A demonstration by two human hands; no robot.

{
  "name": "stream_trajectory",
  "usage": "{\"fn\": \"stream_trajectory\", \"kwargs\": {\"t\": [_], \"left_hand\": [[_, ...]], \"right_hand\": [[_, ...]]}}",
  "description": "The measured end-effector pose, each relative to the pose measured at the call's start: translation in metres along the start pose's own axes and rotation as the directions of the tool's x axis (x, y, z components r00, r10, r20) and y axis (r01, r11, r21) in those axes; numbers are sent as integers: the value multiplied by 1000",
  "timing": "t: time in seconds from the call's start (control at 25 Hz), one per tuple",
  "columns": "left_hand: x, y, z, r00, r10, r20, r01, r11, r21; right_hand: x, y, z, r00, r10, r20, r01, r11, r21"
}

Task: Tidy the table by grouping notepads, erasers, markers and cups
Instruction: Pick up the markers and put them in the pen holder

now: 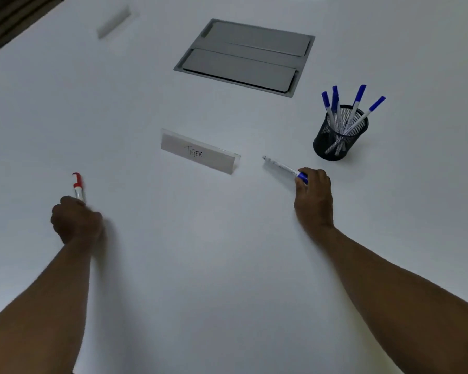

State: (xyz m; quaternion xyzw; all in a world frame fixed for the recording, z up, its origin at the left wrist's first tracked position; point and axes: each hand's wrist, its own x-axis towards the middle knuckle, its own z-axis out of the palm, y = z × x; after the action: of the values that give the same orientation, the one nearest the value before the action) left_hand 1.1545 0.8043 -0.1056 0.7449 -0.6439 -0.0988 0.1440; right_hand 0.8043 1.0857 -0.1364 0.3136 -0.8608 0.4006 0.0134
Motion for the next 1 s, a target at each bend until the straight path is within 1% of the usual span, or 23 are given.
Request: {"fn": "stream_trajectory", "kwargs": {"t": [0.08,0.16,0.2,0.28,0.36,0.44,0.52,0.6,0.68,0.76,0.84,0.96,1.0], "left_hand": [[-35,10,-1,998,-62,-5,59,975,-214],[-82,30,-1,991,-132,-3,120,906,-406],[-109,41,1,993,-114,7,104,883,-458],[-167,63,5,998,22,58,11,860,-511],[-218,83,11,976,173,129,-77,838,-541],[-258,98,16,935,262,238,-83,817,-571],[-284,110,18,880,308,362,-30,796,-605],[-298,117,19,839,334,430,5,785,-619],[-304,120,19,832,347,433,-11,790,-613],[-305,122,18,829,370,418,-56,800,-597],[-305,123,17,816,421,396,-131,803,-582],[-304,125,17,807,461,369,-208,807,-553],[-304,127,17,807,467,361,-229,812,-537]], "right_hand": [[-18,-9,-24,998,29,-58,-24,997,77],[-32,-20,-55,986,54,-161,-37,993,110],[-33,-26,-71,974,60,-218,-34,992,122],[-23,-37,-106,941,75,-330,-27,989,148],[3,-45,-140,897,137,-420,-43,973,226],[37,-48,-167,867,192,-461,-54,954,296],[72,-49,-181,887,199,-417,-80,955,286],[99,-46,-178,934,181,-308,-114,968,222],[118,-41,-165,969,146,-200,-117,982,151],[132,-36,-147,986,144,-86,-136,986,99],[140,-30,-131,985,169,19,-169,984,50],[142,-27,-113,976,148,161,-134,986,-96],[141,-27,-109,968,146,202,-126,986,-109]]}}
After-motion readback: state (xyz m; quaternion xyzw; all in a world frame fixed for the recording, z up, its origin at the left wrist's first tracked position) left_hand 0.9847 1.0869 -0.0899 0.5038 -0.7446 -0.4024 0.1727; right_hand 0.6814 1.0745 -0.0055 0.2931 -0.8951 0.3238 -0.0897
